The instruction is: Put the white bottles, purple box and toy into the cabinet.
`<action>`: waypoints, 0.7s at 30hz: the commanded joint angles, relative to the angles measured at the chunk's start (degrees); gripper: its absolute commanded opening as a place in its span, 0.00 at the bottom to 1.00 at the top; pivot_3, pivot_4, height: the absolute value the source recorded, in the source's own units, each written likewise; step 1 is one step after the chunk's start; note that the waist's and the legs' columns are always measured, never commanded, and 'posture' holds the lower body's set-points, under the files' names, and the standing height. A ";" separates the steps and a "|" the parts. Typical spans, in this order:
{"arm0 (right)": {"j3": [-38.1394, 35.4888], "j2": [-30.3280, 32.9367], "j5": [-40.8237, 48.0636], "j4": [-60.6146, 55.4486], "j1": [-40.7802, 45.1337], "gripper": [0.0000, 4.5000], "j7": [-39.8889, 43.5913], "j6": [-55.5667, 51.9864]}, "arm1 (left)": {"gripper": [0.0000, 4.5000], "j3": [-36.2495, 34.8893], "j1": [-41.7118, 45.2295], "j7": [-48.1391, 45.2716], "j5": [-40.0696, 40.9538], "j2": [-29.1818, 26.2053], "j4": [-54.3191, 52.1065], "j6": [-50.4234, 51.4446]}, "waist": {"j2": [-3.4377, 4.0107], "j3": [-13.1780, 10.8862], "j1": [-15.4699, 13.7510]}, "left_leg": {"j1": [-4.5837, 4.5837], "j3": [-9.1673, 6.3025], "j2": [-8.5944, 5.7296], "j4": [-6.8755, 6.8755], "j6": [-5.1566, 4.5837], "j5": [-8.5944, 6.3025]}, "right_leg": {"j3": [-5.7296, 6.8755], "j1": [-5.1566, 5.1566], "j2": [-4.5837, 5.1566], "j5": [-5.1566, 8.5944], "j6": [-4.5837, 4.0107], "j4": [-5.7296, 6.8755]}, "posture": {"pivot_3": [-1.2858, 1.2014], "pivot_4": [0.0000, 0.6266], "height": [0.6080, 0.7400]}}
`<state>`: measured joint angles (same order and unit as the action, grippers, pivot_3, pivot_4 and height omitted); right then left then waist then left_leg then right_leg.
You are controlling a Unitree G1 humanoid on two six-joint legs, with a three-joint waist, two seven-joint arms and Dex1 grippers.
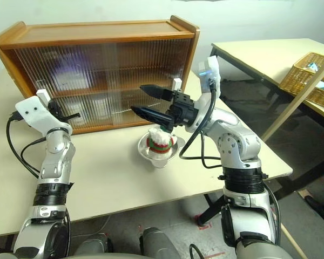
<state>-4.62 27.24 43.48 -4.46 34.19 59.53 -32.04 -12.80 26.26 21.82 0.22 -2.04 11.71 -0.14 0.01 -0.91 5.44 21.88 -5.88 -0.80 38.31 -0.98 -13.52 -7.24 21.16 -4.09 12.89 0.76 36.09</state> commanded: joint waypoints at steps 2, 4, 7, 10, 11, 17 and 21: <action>0.73 -0.15 -0.97 0.23 0.78 1.00 0.53 0.69 | 0.01 -0.81 -0.58 0.56 -0.41 -0.45 0.17 -0.40 | 0.00 0.00 -0.59 | 0.00 -0.01 0.00 -0.04 0.02 -0.01 | -0.01 0.01 0.01 0.02 -0.03 0.00 | 0.48 0.00 1.00; 0.71 -0.20 -1.07 0.28 0.83 1.00 0.62 0.69 | 0.01 -0.75 -0.72 0.41 -0.34 -0.39 0.03 -0.44 | 0.00 0.00 -0.83 | 0.00 -0.01 0.00 -0.08 0.03 -0.02 | -0.01 0.02 0.01 0.03 -0.06 0.00 | 0.48 0.00 1.00; 0.73 -0.22 -1.11 0.35 0.87 1.00 0.68 0.73 | 0.01 -0.56 -0.82 -0.11 -0.11 -0.34 -0.13 -0.43 | 0.00 0.00 -0.89 | 0.00 0.01 0.01 -0.15 0.04 -0.03 | -0.01 0.04 0.00 0.07 -0.11 0.00 | 0.48 0.00 1.00; 0.70 -0.20 -1.08 0.40 0.89 1.00 0.70 0.76 | 0.01 0.70 -0.78 -5.80 3.39 0.31 -0.82 -1.47 | 0.00 0.00 -0.98 | -0.01 0.07 0.00 -0.20 0.05 -0.03 | 0.01 0.05 -0.01 0.09 -0.15 0.01 | 0.48 0.00 1.00; 0.69 -0.18 -1.07 0.43 0.91 1.00 0.70 0.78 | 0.01 1.61 -0.85 -9.44 5.45 0.65 -1.43 -1.85 | -0.01 0.00 -1.14 | -0.01 0.07 0.00 -0.20 0.04 -0.03 | 0.03 0.04 -0.01 0.09 -0.16 0.01 | 0.48 0.00 1.00; 0.81 -0.25 -1.18 0.61 0.93 1.00 0.63 0.97 | 0.29 9.40 -4.07 -36.86 18.95 -0.34 -9.51 -1.17 | -0.02 0.00 -2.34 | 0.02 -0.08 0.04 -0.19 0.17 -0.11 | -0.03 0.04 0.05 0.13 -0.23 0.04 | 0.48 0.00 1.00; 0.71 -0.10 -1.16 0.74 0.88 1.00 0.67 1.00 | 0.61 9.38 -4.21 -46.97 26.18 -3.29 -12.28 2.06 | -0.02 0.00 -2.30 | 0.02 -0.18 0.12 -0.18 0.30 -0.25 | -0.06 0.07 0.07 0.18 -0.28 0.04 | 0.48 0.00 1.00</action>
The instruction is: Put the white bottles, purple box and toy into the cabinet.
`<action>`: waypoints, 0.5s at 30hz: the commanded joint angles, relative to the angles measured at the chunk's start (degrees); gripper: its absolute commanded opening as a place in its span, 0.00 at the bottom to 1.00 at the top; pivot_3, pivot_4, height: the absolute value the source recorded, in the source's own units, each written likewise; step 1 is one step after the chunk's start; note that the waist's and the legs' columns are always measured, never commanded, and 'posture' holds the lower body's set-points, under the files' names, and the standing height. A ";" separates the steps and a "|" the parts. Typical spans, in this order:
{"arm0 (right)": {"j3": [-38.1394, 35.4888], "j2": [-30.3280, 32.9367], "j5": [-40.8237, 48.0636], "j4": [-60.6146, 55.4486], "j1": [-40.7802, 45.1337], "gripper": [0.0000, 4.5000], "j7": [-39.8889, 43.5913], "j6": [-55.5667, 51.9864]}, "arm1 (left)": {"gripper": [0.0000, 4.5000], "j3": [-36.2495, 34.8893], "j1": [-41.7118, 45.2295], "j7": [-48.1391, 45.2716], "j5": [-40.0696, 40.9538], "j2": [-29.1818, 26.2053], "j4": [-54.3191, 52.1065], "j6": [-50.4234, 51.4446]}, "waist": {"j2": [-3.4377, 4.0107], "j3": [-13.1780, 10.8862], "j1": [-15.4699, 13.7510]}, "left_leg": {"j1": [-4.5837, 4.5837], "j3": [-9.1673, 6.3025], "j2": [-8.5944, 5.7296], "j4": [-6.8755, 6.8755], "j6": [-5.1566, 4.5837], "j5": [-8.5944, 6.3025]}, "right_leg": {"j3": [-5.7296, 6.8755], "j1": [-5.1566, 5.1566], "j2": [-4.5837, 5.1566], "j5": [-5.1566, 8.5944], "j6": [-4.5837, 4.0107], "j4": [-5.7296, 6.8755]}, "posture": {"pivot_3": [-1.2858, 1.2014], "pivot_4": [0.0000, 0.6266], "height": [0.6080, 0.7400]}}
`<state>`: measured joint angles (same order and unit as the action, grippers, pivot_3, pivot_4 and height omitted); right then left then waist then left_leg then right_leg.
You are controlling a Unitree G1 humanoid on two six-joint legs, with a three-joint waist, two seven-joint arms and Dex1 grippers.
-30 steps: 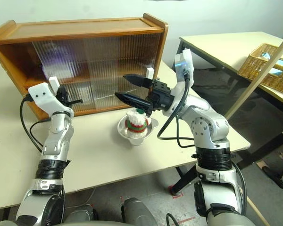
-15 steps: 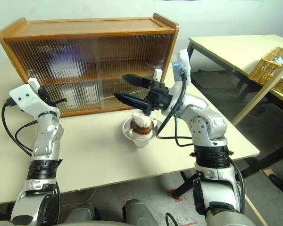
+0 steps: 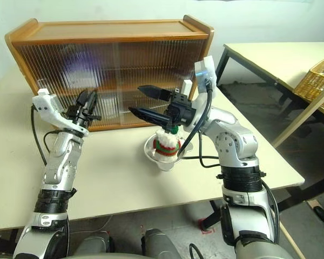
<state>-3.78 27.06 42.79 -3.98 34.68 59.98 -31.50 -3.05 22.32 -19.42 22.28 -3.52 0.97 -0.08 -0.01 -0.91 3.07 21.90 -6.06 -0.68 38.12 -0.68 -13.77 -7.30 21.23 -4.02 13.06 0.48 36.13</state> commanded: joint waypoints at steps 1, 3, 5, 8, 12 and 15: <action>-0.14 0.09 -0.50 0.29 0.35 1.00 0.19 0.48 | 0.69 -1.10 -0.19 -8.92 6.75 -3.12 -1.86 3.23 | 0.01 0.00 0.13 | -0.02 0.00 0.03 0.00 0.01 -0.01 | 0.02 0.01 -0.01 0.01 -0.02 0.00 | 0.48 0.00 1.00; -0.18 0.15 -0.65 0.40 0.24 1.00 0.06 0.55 | 0.85 -2.95 -0.25 -16.27 11.76 -7.16 -2.11 5.56 | 0.01 0.01 0.18 | -0.04 0.01 0.19 0.00 0.09 -0.07 | -0.01 0.02 -0.03 0.01 -0.07 0.01 | 0.48 0.00 1.00; -0.20 0.22 -0.71 0.41 0.15 1.00 -0.06 0.55 | 0.99 -4.98 -0.98 -21.94 15.53 -11.45 -2.05 7.65 | 0.02 0.01 0.19 | -0.03 -0.04 0.44 0.00 0.14 -0.10 | -0.06 0.08 -0.05 0.01 -0.20 0.04 | 0.48 0.00 1.00; -0.49 0.56 -0.90 0.45 -0.24 1.00 -0.30 0.62 | 0.99 -7.14 -2.78 -28.38 18.31 -16.51 -2.33 8.81 | 0.06 0.04 0.16 | -0.03 -0.10 0.96 -0.04 0.19 -0.13 | 0.03 0.14 -0.15 0.05 -0.38 0.10 | 0.48 0.00 1.00; -0.69 1.14 -1.60 0.76 -1.13 1.00 -1.09 0.82 | 0.99 -10.35 -6.60 -35.67 22.31 -21.77 -3.45 10.46 | 0.08 0.06 0.17 | 0.03 -0.17 1.13 -0.19 0.21 -0.14 | 0.06 0.31 -0.16 0.15 -0.54 0.15 | 0.48 0.00 1.00; -1.12 1.41 -3.94 2.11 -1.95 1.00 -3.40 2.40 | 0.99 -12.59 -10.24 -39.77 24.98 -25.41 -4.84 13.06 | 0.08 0.07 0.17 | 0.12 -0.21 1.16 -0.23 0.21 -0.15 | 0.09 0.41 -0.14 0.21 -0.62 0.15 | 0.48 0.01 1.00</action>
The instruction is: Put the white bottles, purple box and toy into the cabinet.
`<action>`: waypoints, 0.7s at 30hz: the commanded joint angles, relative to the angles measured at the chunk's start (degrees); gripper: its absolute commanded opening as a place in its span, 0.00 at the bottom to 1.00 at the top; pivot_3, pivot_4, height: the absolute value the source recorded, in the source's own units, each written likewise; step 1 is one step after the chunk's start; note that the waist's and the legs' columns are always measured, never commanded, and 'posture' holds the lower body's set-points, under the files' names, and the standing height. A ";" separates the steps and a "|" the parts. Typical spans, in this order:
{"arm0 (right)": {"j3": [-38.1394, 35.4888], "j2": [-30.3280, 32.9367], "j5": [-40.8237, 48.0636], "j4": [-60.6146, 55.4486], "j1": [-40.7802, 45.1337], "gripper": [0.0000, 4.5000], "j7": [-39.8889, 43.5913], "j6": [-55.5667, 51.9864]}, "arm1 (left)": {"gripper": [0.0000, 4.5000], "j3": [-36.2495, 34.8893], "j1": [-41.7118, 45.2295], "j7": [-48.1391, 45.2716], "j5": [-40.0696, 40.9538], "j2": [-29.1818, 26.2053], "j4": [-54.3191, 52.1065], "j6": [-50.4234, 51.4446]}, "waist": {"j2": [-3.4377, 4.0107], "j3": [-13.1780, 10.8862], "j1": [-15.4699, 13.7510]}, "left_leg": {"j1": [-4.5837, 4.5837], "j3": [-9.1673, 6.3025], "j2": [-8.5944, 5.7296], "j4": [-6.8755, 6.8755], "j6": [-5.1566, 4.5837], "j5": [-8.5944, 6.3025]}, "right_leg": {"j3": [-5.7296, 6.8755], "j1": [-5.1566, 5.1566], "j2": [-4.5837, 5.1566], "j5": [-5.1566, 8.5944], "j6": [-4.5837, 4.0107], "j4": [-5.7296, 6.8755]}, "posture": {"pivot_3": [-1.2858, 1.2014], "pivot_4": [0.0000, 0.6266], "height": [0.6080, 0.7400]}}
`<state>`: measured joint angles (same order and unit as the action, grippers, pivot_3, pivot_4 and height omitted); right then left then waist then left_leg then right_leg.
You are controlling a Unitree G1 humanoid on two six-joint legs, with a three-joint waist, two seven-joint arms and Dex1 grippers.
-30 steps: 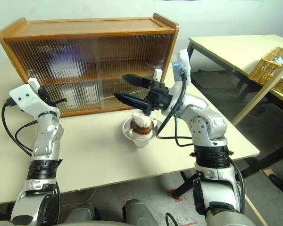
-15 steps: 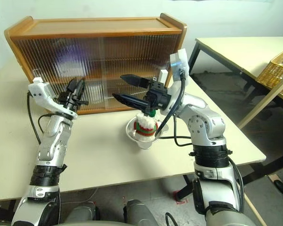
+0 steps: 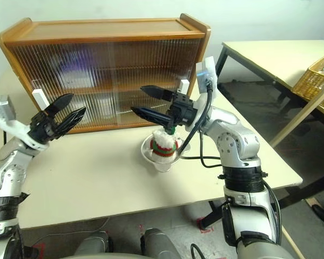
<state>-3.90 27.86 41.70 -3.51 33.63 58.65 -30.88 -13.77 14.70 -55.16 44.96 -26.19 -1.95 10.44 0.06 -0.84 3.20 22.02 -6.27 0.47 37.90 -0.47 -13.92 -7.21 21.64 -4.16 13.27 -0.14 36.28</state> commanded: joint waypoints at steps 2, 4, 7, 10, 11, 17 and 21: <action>-1.52 0.66 -4.69 3.52 -1.14 1.00 -3.72 3.48 | 0.99 -2.79 -4.17 -5.54 2.90 -4.21 -2.33 3.25 | 0.02 0.01 0.04 | 0.10 0.01 0.05 -0.02 0.02 -0.03 | 0.00 0.14 0.01 -0.01 -0.02 0.01 | 0.48 0.01 1.00; -2.40 0.78 -6.09 6.18 -0.91 1.00 -5.41 4.78 | 0.99 -3.60 -4.75 -6.05 3.59 -4.71 -2.58 3.78 | 0.02 0.01 -0.03 | 0.19 0.00 0.06 -0.02 0.02 -0.03 | 0.00 0.25 0.04 -0.02 -0.04 0.03 | 0.49 0.01 1.00; -3.48 1.21 -8.86 10.65 -0.04 0.96 -8.32 6.57 | 1.00 -4.38 -4.97 -6.36 4.38 -4.82 -3.01 4.85 | 0.03 0.01 -0.06 | 0.23 -0.02 0.10 -0.01 0.00 -0.02 | 0.02 0.27 0.06 -0.32 -0.54 0.03 | 0.49 0.01 1.00; -4.32 2.46 -12.36 16.60 1.13 0.79 -11.74 8.03 | 1.00 -4.43 -4.90 -6.37 4.62 -4.49 -3.31 5.27 | 0.03 0.02 0.02 | 0.23 -0.02 0.13 -0.02 0.00 -0.02 | 0.01 0.32 0.06 -0.36 -0.59 0.03 | 0.49 0.01 1.00; -4.58 2.93 -13.28 18.52 1.49 0.70 -12.75 8.27 | 1.00 -4.39 -4.93 -6.42 4.79 -4.41 -3.42 5.43 | 0.04 0.02 0.01 | 0.24 -0.01 0.14 -0.03 0.00 -0.02 | 0.01 0.35 0.06 -0.36 -0.58 0.03 | 0.49 0.01 1.00; -5.11 3.86 -17.77 26.42 4.26 0.18 -16.83 10.80 | 1.00 -4.23 -4.73 -6.92 4.20 -4.43 -4.00 4.84 | 0.07 0.04 0.09 | 0.29 -0.01 0.24 -0.16 0.00 -0.02 | 0.02 0.47 0.03 -0.36 -0.58 0.04 | 0.49 0.00 1.00; -4.90 3.95 -21.37 31.83 7.18 0.00 -19.28 14.10 | 1.00 -4.36 -4.21 -7.17 3.78 -4.84 -4.02 4.61 | 0.12 0.05 0.19 | 0.33 -0.01 0.27 -0.19 -0.01 -0.02 | 0.02 0.54 0.02 -0.44 -0.47 0.05 | 0.49 0.00 1.00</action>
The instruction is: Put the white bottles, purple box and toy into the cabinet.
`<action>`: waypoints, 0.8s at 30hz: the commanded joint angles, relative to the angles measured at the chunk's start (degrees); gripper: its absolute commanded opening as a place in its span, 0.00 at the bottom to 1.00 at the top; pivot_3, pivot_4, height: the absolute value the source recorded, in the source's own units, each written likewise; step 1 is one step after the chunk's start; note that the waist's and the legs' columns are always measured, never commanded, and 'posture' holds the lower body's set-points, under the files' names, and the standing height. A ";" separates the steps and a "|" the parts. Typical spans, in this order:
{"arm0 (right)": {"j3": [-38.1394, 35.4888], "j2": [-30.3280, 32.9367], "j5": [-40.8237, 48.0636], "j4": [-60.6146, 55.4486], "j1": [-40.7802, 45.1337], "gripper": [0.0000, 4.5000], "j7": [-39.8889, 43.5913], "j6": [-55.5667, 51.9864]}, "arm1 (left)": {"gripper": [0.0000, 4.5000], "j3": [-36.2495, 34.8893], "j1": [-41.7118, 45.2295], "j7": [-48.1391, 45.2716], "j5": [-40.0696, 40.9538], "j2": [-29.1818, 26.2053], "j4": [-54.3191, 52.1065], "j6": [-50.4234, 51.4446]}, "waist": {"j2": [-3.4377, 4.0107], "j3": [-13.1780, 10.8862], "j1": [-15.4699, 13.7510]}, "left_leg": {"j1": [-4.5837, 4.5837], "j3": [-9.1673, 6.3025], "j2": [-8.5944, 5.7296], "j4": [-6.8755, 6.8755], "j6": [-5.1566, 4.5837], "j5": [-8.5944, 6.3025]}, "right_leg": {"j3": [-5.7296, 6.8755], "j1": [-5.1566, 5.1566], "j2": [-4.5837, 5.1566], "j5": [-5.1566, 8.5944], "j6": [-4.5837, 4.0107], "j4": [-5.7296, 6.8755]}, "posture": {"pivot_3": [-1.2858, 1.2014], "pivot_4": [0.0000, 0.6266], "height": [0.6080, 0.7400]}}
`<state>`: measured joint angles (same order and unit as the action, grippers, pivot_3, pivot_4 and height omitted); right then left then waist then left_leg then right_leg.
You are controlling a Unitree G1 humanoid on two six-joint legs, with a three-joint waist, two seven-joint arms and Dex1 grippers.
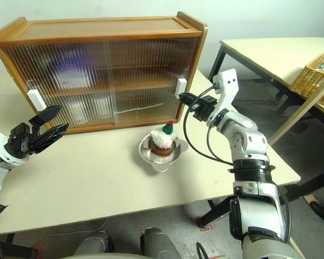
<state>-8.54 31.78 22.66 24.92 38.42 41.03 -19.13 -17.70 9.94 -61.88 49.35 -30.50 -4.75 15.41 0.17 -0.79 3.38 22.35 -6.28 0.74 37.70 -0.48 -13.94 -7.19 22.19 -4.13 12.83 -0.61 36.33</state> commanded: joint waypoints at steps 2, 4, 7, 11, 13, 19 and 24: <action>-0.35 -0.12 -3.72 5.91 4.00 0.00 -2.71 4.18 | 1.00 -0.46 0.76 -0.51 -0.79 -0.58 -1.10 -0.55 | 0.02 0.00 -0.01 | 0.01 0.00 0.00 0.00 -0.01 0.00 | 0.00 0.01 0.00 -0.08 0.16 0.00 | 0.49 0.00 1.00; -0.47 -0.34 -4.60 8.01 5.39 0.00 -3.45 5.65 | 1.00 -0.45 0.72 -0.44 -0.93 -0.50 -1.22 -0.70 | 0.02 0.00 -0.03 | 0.01 0.00 0.01 0.00 -0.02 0.01 | -0.01 0.01 0.00 -0.10 0.19 0.00 | 0.49 0.00 1.00; -0.51 -0.92 -5.12 10.00 7.19 0.00 -4.20 6.94 | 1.00 -0.47 0.54 -0.35 -0.99 -0.44 -1.46 -0.83 | 0.02 0.00 -0.03 | 0.01 -0.01 0.03 0.01 -0.03 0.01 | 0.00 0.01 0.01 -0.08 0.16 -0.01 | 0.49 0.00 1.00; -0.05 -2.25 -5.68 10.60 8.71 0.00 -4.79 6.92 | 1.00 -0.47 0.78 -0.10 -1.35 -0.36 -1.36 -1.39 | 0.03 0.00 -0.04 | 0.02 0.00 0.06 0.01 -0.03 0.02 | -0.01 0.02 0.01 -0.08 0.14 -0.01 | 0.49 0.00 1.00; 0.35 -2.96 -5.69 9.81 8.89 0.00 -4.61 5.94 | 1.00 -0.47 0.95 0.04 -1.51 -0.33 -1.24 -1.74 | 0.03 0.00 -0.05 | 0.02 0.00 0.08 0.01 -0.03 0.02 | 0.00 0.03 0.00 -0.08 0.13 -0.01 | 0.49 0.00 1.00; 2.14 -5.18 -4.63 3.29 8.24 0.00 -3.47 -1.20 | 1.00 -0.39 0.75 0.30 -1.52 -0.28 -1.40 -2.19 | 0.03 0.00 0.06 | 0.05 0.01 0.11 -0.01 -0.03 0.01 | 0.00 0.08 -0.01 -0.10 0.04 0.00 | 0.50 0.00 1.00; 3.76 -7.64 -3.99 -2.15 8.08 0.00 -3.96 -9.02 | 1.00 -0.36 0.79 0.80 -1.55 -0.24 -1.56 -2.42 | 0.04 0.00 0.17 | 0.05 0.02 0.17 -0.01 -0.03 0.01 | 0.01 0.10 -0.06 -0.05 -0.05 0.00 | 0.50 0.00 1.00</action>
<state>-5.77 24.63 18.07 24.33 46.48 37.02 -25.67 -17.74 10.42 -61.17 48.93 -30.56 -5.07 13.41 0.20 -0.79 3.54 22.40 -6.26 0.92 37.69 -0.50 -13.92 -7.16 22.29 -4.21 12.78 -0.67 36.33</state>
